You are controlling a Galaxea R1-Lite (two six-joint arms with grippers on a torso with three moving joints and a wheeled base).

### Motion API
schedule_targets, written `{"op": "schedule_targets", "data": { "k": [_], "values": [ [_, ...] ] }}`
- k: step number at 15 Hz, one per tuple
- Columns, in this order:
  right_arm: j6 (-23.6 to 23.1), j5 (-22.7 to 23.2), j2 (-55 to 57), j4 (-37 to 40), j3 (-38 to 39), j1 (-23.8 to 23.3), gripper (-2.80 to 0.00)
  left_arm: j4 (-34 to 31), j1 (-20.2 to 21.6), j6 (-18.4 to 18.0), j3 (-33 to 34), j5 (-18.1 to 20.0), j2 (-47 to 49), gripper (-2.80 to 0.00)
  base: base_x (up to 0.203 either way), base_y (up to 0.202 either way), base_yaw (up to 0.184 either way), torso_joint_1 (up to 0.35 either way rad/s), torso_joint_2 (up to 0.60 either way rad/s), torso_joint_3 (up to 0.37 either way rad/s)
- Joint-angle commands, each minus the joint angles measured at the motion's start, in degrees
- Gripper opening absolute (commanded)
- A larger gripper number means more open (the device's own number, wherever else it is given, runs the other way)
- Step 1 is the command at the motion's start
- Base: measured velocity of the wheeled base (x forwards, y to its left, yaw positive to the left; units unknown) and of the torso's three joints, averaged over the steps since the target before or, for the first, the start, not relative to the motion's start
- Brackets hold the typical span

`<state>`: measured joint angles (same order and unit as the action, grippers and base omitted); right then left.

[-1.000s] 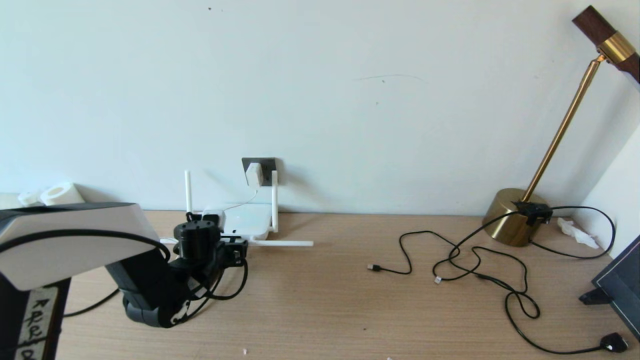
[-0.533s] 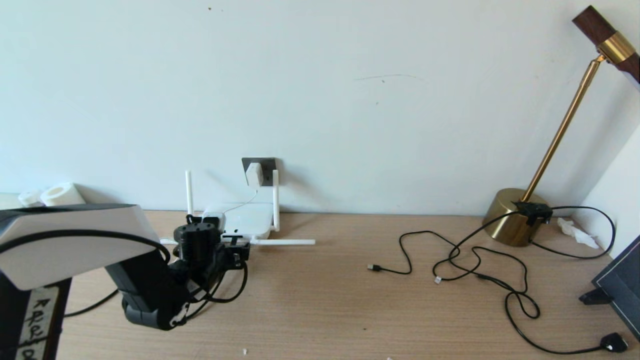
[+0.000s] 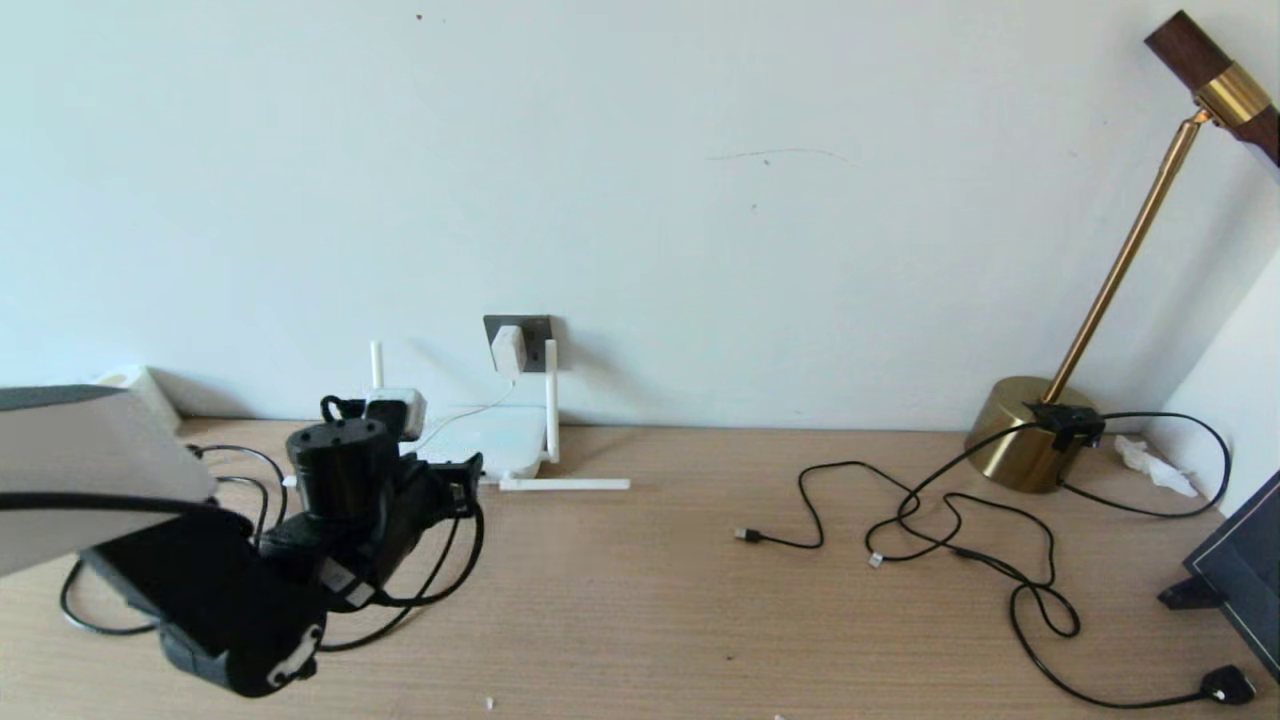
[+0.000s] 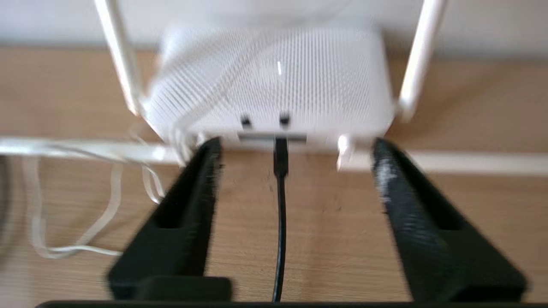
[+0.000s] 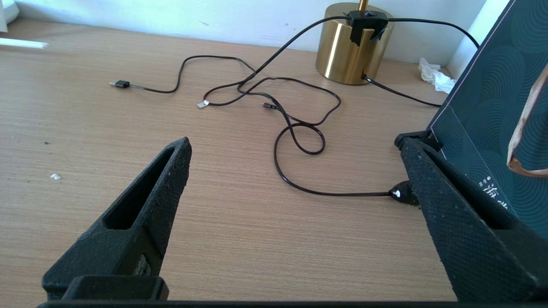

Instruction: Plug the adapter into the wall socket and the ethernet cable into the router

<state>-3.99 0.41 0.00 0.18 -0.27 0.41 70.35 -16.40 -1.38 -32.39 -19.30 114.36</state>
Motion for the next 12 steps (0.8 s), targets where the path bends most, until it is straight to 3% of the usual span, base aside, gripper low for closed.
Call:
{"op": "schedule_targets", "data": {
  "k": [1,4,7,9,10,12],
  "values": [
    [-0.1,0.0,0.1,0.0,0.0,0.0,0.0,-0.5,-0.9,-0.2,0.9,-1.1,-13.6,-2.8,0.0,0.0,0.0,0.0,0.0,0.0],
    [-0.1,0.0,0.1,0.0,0.1,0.0,0.0,-8.9,-1.1,-1.9,0.0,-1.6,-32.7,-2.8,0.0,0.0,0.0,0.0,0.0,0.0],
    [0.0,0.0,0.1,0.0,0.0,0.0,0.0,-27.9,-3.2,-3.4,0.6,-2.7,-55.6,-2.8,0.0,0.0,0.0,0.0,0.0,0.0],
    [-0.1,-0.1,0.1,0.0,0.1,0.0,0.0,-38.5,-3.2,-2.7,7.3,-3.6,-68.5,-2.8,0.0,0.0,0.0,0.0,0.0,0.0],
    [0.0,0.0,0.1,0.0,0.0,0.0,0.0,-41.8,-3.1,-2.3,14.2,-3.5,-73.4,-2.8,0.0,0.0,0.0,0.0,0.0,0.0],
    [-0.1,0.0,0.1,0.0,0.1,0.0,0.0,-48.6,-2.8,-1.5,27.9,0.5,-83.3,-2.8,0.0,0.0,0.0,0.0,0.0,0.0]
  ]
}}
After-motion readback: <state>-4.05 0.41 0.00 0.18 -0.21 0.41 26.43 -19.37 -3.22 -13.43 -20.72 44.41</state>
